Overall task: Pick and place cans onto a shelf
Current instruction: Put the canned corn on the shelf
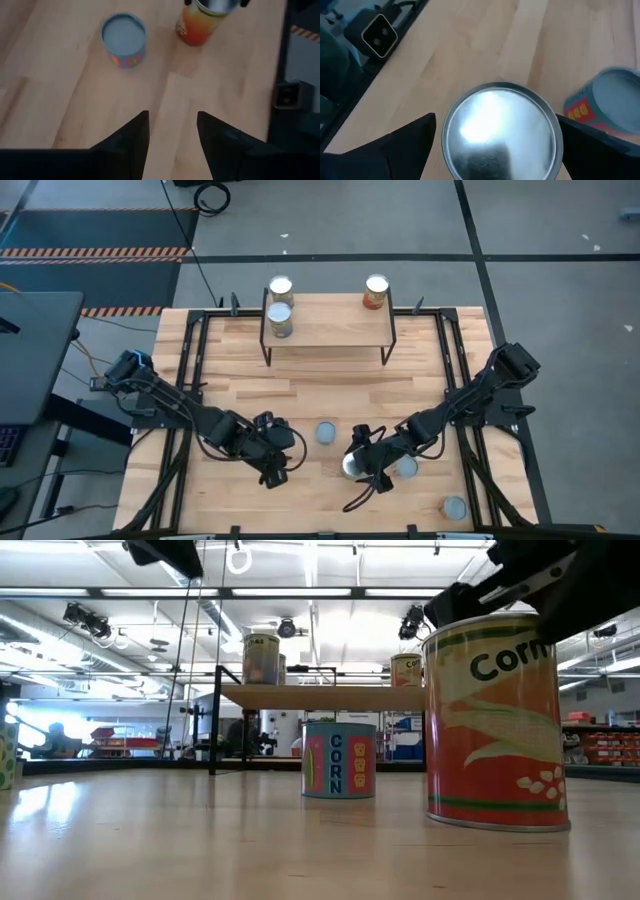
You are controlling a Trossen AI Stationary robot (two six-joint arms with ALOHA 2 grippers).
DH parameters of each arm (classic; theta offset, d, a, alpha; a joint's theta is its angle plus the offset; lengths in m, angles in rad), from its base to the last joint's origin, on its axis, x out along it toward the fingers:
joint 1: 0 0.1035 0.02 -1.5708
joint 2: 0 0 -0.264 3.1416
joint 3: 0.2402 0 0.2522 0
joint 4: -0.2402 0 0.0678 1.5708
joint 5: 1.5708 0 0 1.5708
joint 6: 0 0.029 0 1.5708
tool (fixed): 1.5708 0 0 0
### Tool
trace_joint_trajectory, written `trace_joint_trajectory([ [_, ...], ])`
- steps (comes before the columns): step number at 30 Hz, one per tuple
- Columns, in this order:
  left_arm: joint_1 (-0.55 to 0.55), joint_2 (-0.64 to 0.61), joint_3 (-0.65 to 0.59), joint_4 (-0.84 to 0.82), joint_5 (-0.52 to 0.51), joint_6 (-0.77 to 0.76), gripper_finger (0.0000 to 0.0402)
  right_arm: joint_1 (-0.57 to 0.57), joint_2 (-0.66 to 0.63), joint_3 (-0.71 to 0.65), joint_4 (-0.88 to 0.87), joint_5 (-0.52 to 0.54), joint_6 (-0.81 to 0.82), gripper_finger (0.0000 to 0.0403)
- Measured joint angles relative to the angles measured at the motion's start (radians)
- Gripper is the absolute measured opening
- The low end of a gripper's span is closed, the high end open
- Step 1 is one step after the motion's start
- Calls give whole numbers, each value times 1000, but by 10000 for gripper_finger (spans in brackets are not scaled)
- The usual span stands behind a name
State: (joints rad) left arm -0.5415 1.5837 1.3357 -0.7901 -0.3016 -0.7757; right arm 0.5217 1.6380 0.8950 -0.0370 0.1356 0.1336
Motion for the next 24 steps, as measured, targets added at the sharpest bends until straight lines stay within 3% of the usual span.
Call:
trace_joint_trajectory([
  [13,52,-211,0,0,1,10,172,-3,0,-41,71,1,-22,332],
  [19,89,-327,0,52,-9,112,172,-18,-3,40,103,1,1,317],
  [24,133,-406,0,100,-67,244,172,-67,-57,158,-36,45,9,314],
])
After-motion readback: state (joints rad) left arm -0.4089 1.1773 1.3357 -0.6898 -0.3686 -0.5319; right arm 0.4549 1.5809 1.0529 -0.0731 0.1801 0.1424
